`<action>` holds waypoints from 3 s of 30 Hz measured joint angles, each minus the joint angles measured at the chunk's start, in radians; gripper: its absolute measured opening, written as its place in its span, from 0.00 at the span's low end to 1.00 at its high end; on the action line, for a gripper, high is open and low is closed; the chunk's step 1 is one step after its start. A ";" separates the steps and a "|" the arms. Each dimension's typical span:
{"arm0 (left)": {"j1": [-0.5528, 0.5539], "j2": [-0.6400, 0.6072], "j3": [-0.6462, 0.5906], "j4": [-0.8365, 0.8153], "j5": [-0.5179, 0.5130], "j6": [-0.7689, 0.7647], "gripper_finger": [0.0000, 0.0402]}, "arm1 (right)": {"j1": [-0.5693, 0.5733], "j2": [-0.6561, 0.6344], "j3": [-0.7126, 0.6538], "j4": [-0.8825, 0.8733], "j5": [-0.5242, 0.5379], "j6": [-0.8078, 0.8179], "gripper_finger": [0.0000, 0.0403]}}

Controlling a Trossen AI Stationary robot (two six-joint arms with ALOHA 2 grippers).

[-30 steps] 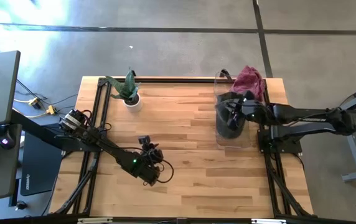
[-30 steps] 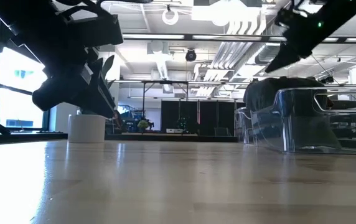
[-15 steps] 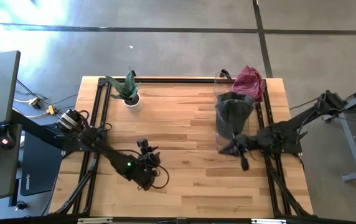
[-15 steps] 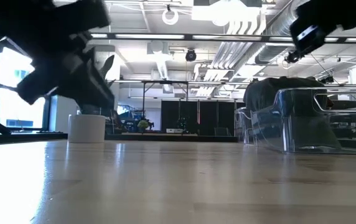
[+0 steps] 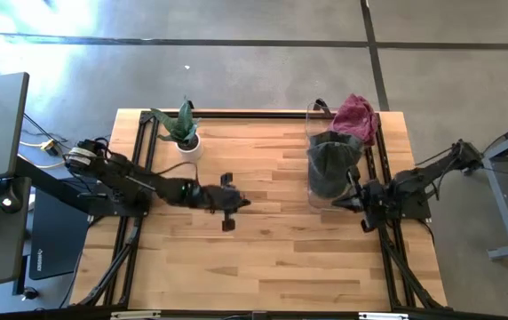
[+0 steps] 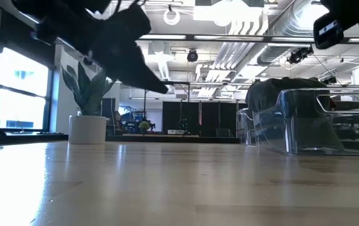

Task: Pick & Place hat
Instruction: Return to Home Position

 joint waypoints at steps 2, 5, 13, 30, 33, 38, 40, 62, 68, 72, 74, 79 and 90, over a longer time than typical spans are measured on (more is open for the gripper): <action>0.047 -0.004 0.003 0.008 0.036 -0.042 0.01 | -0.038 -0.063 -0.088 0.119 -0.046 -0.027 0.00; 0.118 -0.032 -0.001 -0.017 0.164 -0.064 0.00 | -0.120 -0.144 -0.171 0.165 0.008 -0.035 0.00; 0.298 -0.114 -0.045 0.008 0.283 -0.013 0.00 | -0.339 -0.328 -0.188 -0.092 -0.178 -0.026 0.00; 0.412 -0.796 -0.411 -0.082 0.302 -0.019 0.00 | -0.430 -0.278 -0.225 -0.072 -0.280 -0.008 0.02; 0.412 -0.925 -0.469 -0.098 0.284 -0.020 0.00 | -0.430 -0.278 -0.225 -0.072 -0.280 -0.008 0.03; 0.411 -1.112 -0.564 -0.090 0.335 -0.051 0.00 | -0.430 -0.278 -0.225 -0.070 -0.279 -0.008 0.03; 0.411 -1.185 -0.608 -0.094 0.351 -0.063 0.00 | -0.430 -0.278 -0.225 -0.070 -0.279 -0.008 0.03; 0.199 -1.493 -0.686 -0.256 0.122 0.027 0.00 | -0.430 -0.278 -0.225 -0.070 -0.278 -0.008 0.03; 0.141 -1.482 -0.687 -0.243 0.037 0.077 0.00 | -0.430 -0.278 -0.225 -0.070 -0.279 -0.008 0.03; 0.142 -1.478 -0.687 -0.246 0.045 0.103 0.00 | -0.430 -0.278 -0.225 -0.070 -0.278 -0.008 0.03; 0.142 -1.478 -0.687 -0.245 0.045 0.104 0.00 | -0.430 -0.278 -0.225 -0.070 -0.278 -0.008 0.03; 0.142 -1.478 -0.687 -0.247 0.045 0.104 0.00 | -0.430 -0.278 -0.225 -0.070 -0.278 -0.008 0.03; 0.142 -1.477 -0.687 -0.247 0.046 0.103 0.00 | -0.430 -0.278 -0.225 -0.069 -0.278 -0.009 0.03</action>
